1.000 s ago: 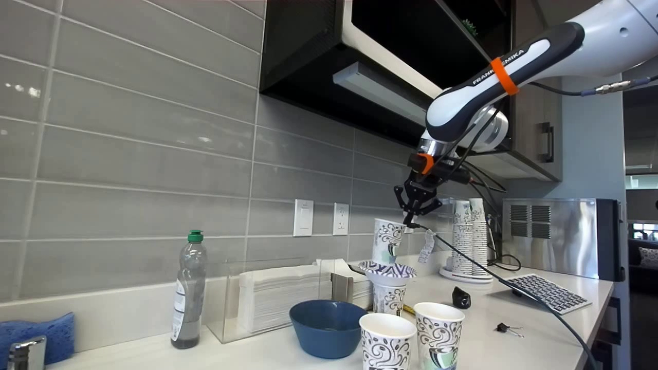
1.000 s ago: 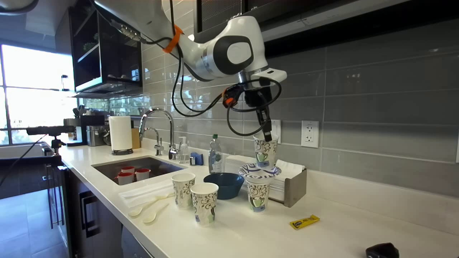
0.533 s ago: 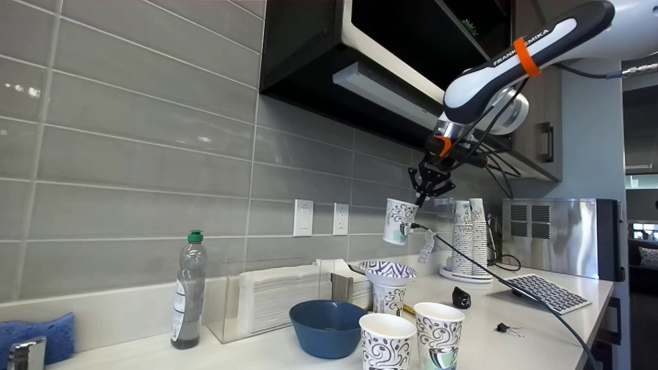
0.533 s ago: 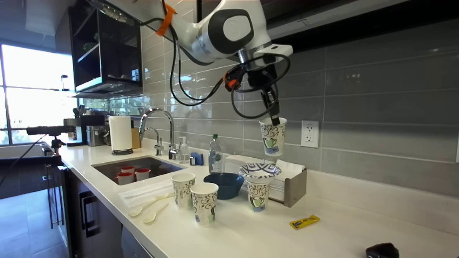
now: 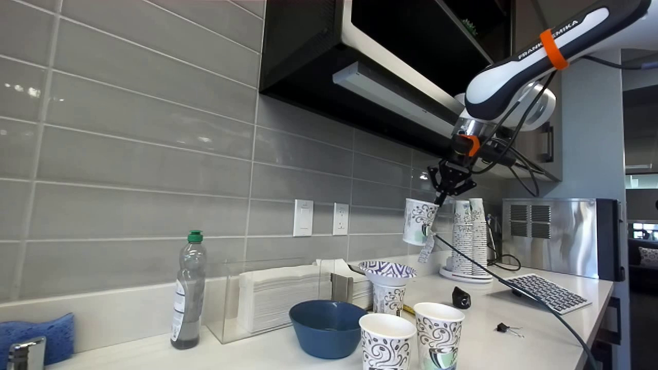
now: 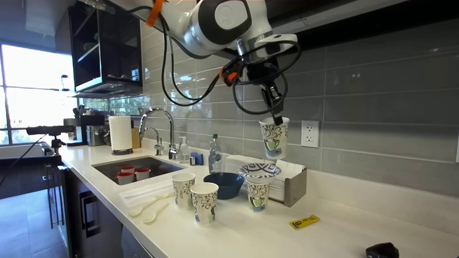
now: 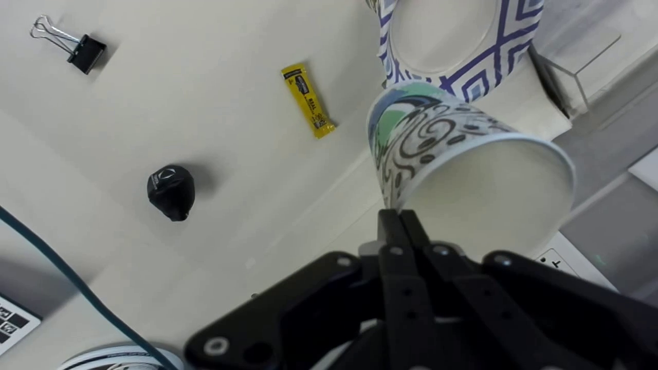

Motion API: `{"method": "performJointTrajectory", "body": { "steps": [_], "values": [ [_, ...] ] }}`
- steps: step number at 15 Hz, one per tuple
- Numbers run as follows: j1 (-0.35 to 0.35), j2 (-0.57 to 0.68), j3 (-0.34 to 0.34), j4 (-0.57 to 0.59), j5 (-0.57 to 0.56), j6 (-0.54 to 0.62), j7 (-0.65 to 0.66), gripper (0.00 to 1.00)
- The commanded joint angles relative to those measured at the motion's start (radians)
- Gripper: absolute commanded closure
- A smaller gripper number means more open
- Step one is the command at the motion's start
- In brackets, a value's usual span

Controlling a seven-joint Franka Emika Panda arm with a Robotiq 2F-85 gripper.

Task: Remove the cup from the bowl

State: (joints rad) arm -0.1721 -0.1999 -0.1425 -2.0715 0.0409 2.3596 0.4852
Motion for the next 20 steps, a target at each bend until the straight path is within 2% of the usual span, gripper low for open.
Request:
{"method": "performJointTrajectory", "body": {
  "steps": [1,4,12,15,20],
  "values": [
    [-0.010,0.002,0.009,0.003,0.005,-0.003,-0.005,0.99],
    [-0.014,0.006,-0.009,-0.035,0.009,0.000,-0.071,0.99],
    [-0.036,-0.049,-0.069,-0.214,-0.002,0.028,-0.345,0.99],
    [-0.032,-0.067,-0.082,-0.286,0.006,0.063,-0.436,0.99],
    [-0.021,-0.056,-0.081,-0.407,0.009,0.188,-0.533,0.99]
  ]
}}
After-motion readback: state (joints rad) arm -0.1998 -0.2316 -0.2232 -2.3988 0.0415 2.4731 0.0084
